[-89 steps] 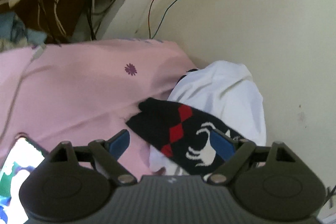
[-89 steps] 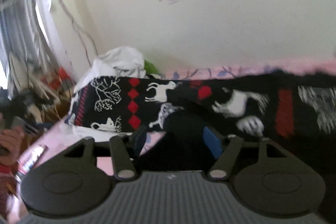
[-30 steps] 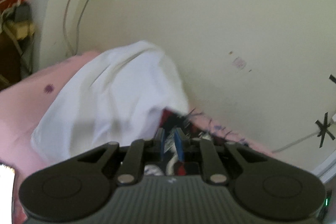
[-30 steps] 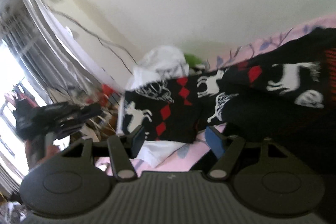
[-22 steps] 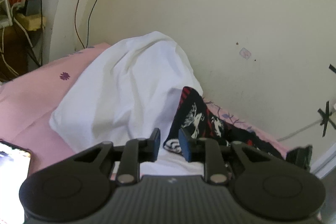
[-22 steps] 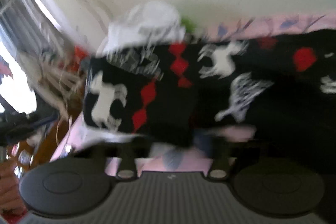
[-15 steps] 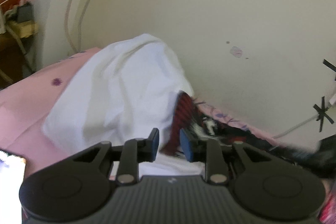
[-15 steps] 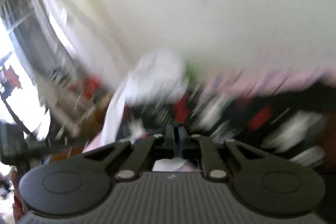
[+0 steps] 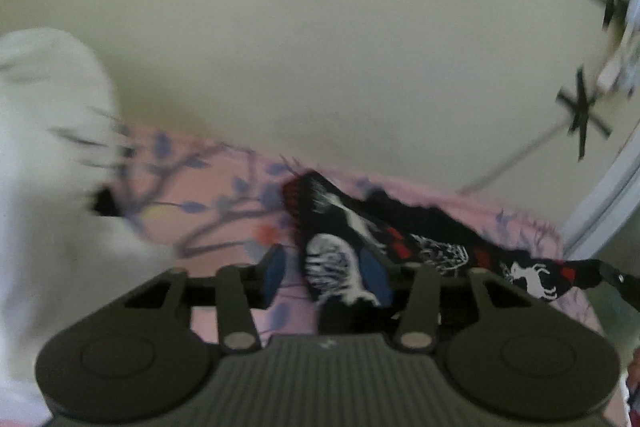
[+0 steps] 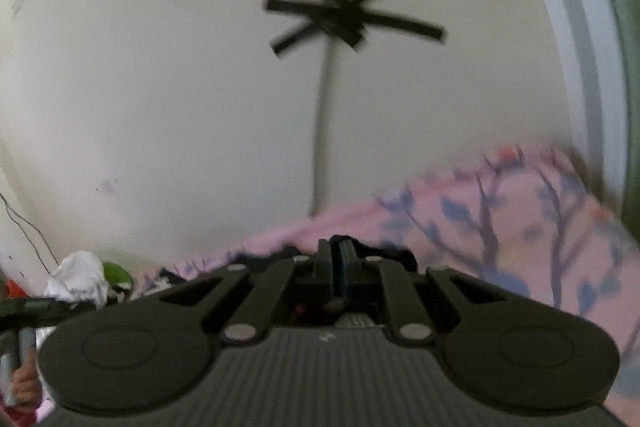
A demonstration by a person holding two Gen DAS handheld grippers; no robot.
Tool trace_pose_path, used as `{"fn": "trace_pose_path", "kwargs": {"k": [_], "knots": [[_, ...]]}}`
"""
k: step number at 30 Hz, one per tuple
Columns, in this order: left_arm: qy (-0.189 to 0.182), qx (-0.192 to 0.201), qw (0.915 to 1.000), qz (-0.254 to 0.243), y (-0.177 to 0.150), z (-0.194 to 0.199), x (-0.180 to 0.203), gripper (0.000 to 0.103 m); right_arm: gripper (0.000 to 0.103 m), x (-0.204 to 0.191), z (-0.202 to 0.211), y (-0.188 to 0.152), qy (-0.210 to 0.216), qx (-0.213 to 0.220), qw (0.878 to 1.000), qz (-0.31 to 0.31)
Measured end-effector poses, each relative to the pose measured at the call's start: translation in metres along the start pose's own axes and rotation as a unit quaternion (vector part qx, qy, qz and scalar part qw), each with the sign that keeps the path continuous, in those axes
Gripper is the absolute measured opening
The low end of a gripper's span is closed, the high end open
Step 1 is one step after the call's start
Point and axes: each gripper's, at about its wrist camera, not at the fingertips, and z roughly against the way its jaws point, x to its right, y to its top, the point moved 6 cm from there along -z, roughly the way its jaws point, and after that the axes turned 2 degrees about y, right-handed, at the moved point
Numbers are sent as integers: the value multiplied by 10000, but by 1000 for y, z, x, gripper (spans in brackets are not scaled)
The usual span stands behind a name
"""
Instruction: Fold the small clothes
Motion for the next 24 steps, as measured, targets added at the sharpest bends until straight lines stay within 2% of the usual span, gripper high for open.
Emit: {"fn": "trace_pose_path", "kwargs": {"k": [2, 3, 4, 5, 7, 12, 15, 17, 18, 20, 21, 24], "knots": [[79, -229, 9996, -111, -7, -28, 10, 46, 6, 5, -2, -11, -26, -26, 9999, -109], [188, -322, 9992, -165, -10, -43, 15, 43, 6, 8, -4, -15, -30, -12, 9999, -169], [320, -420, 9984, -222, -14, -56, 16, 32, 6, 8, -5, -20, -40, 10, 9997, -231], [414, -445, 9977, -285, -18, -64, 16, 27, 6, 10, -7, -22, -43, 20, 9995, -304], [575, -242, 9969, -482, -24, -66, 15, 22, 6, 14, -11, -27, -78, -29, 9993, -358], [791, 81, 9936, -808, -40, -59, 13, 23, 6, 18, -30, -34, -526, -291, 9982, 16], [1191, 189, 9834, -1356, -45, -59, 28, 26, 8, 20, -46, -41, -813, -402, 9957, 184], [1209, 127, 9835, -1340, -42, -55, 27, 31, 16, 19, -44, -43, -706, -389, 9967, 51], [1157, 102, 9854, -1244, -41, -50, 22, 33, 28, 15, -38, -43, -549, -336, 9979, -48], [1063, 132, 9891, -1008, -40, -36, 10, 39, 42, 11, -28, -42, -386, -243, 9989, -81], [1042, 137, 9905, -883, -40, -29, 4, 43, 61, 9, -25, -42, -407, -237, 9989, -61], [1080, 139, 9905, -838, -39, -21, 2, 51, 62, 10, -30, -40, -515, -266, 9981, -208]]}}
